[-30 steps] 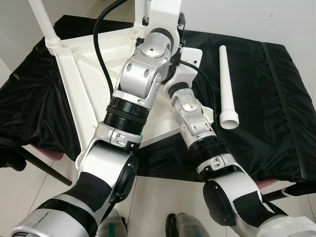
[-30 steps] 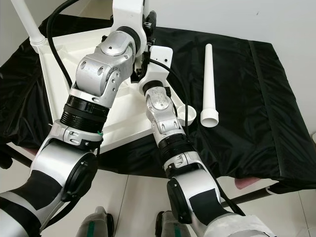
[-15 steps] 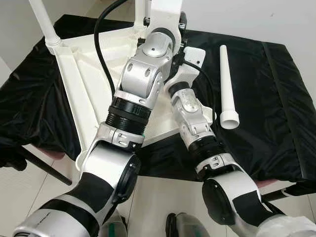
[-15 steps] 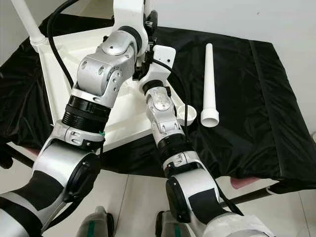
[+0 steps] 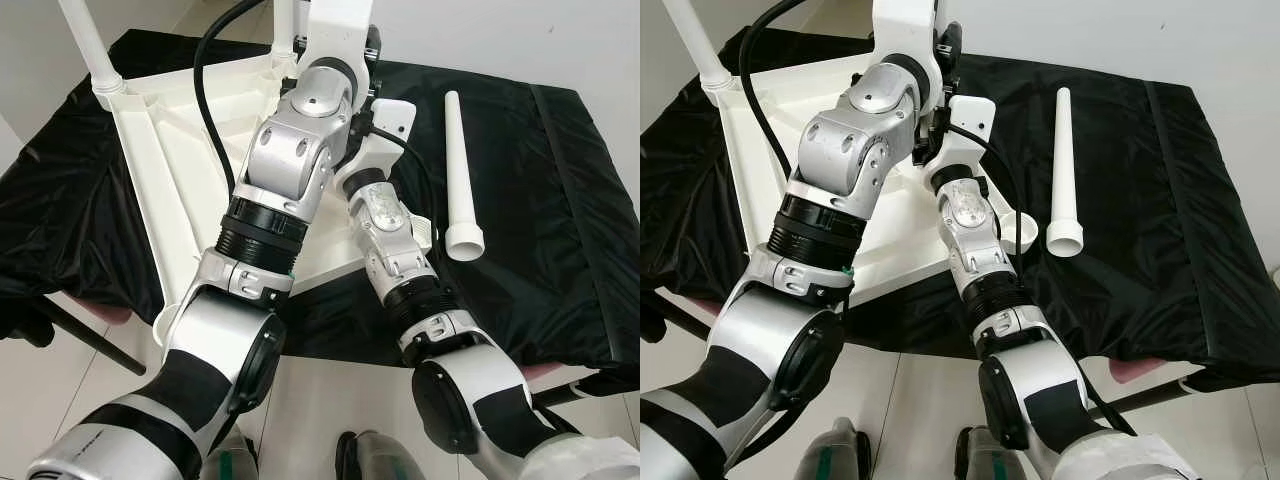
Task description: Building children table
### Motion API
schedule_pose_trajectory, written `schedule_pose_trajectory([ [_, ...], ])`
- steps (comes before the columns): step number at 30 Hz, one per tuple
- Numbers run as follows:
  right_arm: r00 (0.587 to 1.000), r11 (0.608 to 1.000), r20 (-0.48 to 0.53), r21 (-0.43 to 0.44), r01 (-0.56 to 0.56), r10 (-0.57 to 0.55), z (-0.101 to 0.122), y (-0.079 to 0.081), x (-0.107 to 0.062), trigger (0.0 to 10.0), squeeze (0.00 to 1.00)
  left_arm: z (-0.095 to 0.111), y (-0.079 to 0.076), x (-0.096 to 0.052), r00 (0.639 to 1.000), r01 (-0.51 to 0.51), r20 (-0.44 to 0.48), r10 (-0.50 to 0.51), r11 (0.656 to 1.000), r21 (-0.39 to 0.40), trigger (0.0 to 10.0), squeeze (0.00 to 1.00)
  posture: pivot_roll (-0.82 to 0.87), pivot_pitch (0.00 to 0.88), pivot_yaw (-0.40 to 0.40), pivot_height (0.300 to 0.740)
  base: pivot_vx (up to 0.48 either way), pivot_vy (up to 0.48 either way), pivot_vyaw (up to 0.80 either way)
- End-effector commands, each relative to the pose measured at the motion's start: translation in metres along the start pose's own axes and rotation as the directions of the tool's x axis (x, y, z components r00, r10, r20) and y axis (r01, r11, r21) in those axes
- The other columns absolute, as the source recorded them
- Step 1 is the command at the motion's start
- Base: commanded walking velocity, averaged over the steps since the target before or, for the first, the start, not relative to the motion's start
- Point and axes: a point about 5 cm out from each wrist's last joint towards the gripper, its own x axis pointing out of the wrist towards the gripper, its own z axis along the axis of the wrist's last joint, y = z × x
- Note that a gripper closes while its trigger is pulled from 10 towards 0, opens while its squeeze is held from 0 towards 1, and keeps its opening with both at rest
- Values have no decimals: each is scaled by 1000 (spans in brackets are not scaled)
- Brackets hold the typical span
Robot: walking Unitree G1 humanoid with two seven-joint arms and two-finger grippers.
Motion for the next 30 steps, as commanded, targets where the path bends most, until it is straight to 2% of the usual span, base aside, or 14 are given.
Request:
schedule_pose_trajectory([
  [1,1000,1000,-10,-6,11,-11,-2,-3,0,0,0,9,-3,-1,999,-3,32,2,1000,3,10000,0,-12,32,-18,740,0,0,0],
  [3,1000,1000,-5,-8,14,-14,-2,-5,0,0,0,9,-4,-2,999,9,37,-9,1000,4,10000,0,-12,32,-18,740,0,0,0],
  [4,1000,1000,-2,-8,16,-16,-2,-6,0,0,0,10,-5,-2,999,23,42,-23,1000,2,10000,157,-11,29,-19,740,0,0,0],
  [5,1000,1000,0,-8,28,-28,-1,-8,1,0,0,10,-7,-3,997,53,56,-52,999,-13,10000,1000,-11,29,-19,740,0,0,0],
  [13,999,999,1,-14,45,-45,-2,-11,1,0,0,14,-13,-6,989,123,94,-117,991,-59,10000,1000,-12,23,-20,740,0,0,0],
  [14,999,999,0,-18,51,-51,-2,-12,1,7255,0,17,-14,-7,985,142,115,-130,985,-96,10000,1000,-12,24,-19,740,0,0,0],
  [15,998,998,-1,-21,57,-57,-2,-12,1,10000,0,20,-14,-8,982,153,130,-138,981,-119,10000,1000,-12,24,-19,740,0,0,0],
  [20,997,996,-13,-29,81,-81,-4,-16,0,10000,0,26,-16,-11,972,192,173,-162,965,-178,10000,1000,-12,29,-19,740,0,0,0],
  [21,994,994,-28,-41,103,-104,-6,-19,0,10000,0,30,-16,-14,964,216,200,-176,956,-198,10000,969,-11,33,-19,740,0,0,0],
  [22,992,992,-37,-49,118,-120,-7,-22,0,10000,0,32,-16,-15,958,232,219,-185,950,-209,10000,0,-11,33,-19,740,0,0,0],
  [23,988,988,-52,-51,144,-146,-9,-27,0,10000,0,40,-16,-21,938,279,277,-207,927,-251,10000,0,-10,39,-19,740,0,0,0],
  [24,988,988,-52,-51,144,-146,-9,-27,0,10000,0,40,-16,-21,938,279,277,-207,927,-251,10000,0,-10,39,-19,740,0,0,0],
  [25,983,984,-60,-34,173,-175,-10,-32,-1,10000,0,46,-17,-26,913,340,335,-231,885,-317,10000,0,-10,42,-18,740,0,0,0],
  [30,977,980,-71,-25,199,-200,-11,-37,-2,10000,0,51,-16,-29,897,380,368,-246,853,-357,10000,0,-12,44,-15,740,0,0,0],
])
